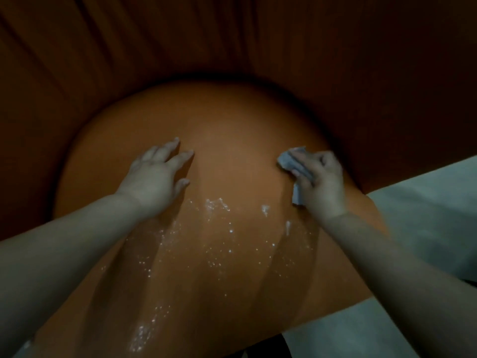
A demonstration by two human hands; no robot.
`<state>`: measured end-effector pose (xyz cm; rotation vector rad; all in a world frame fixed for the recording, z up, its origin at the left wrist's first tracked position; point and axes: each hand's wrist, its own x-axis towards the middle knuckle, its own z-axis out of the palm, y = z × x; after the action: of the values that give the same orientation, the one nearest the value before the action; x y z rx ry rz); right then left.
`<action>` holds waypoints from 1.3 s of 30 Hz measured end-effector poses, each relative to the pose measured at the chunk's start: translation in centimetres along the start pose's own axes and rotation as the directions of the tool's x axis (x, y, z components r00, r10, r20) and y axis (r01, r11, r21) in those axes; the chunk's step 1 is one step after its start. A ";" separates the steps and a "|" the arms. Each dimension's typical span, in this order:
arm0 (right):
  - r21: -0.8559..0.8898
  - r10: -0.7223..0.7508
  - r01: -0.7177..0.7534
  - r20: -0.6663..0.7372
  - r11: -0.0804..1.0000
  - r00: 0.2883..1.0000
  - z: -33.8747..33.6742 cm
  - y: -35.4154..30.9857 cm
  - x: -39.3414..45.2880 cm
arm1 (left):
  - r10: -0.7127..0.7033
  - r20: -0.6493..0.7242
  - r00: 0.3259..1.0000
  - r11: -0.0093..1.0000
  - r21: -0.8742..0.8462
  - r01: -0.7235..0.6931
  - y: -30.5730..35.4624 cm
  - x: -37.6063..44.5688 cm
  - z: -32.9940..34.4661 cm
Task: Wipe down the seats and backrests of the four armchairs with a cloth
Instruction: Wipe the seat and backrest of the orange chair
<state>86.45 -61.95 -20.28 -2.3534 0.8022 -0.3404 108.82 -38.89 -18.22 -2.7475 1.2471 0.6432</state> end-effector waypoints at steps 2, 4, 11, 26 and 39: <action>0.029 0.110 -0.110 -0.019 0.994 0.994 0.2 0.5 0.3 | 0.035 0.005 0.999 0.998 -0.045 -0.035 0.9 0.2 0.3; 0.010 0.101 -0.101 -0.012 0.995 0.995 1.1 0.2 -1.8 | 0.073 -0.003 0.997 0.996 -0.051 -0.073 3.0 0.0 0.0; 0.005 0.047 -0.047 0.002 0.999 0.999 -1.6 1.7 -2.6 | 0.139 0.021 0.990 0.986 -0.100 -0.136 7.5 0.4 0.3; -0.026 0.244 -0.247 -0.094 0.969 0.965 -3.8 3.6 -5.4 | 0.313 -0.008 0.950 0.950 0.002 -0.313 13.3 3.2 0.5; 0.026 0.338 -0.339 -0.194 0.940 0.921 -4.4 5.5 -8.3 | 0.440 0.053 0.896 0.894 0.071 -0.443 15.9 3.8 0.9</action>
<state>75.55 -62.31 -20.73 -2.1567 1.2854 -0.4231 99.09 -52.09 -18.69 -2.3821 1.8671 0.6461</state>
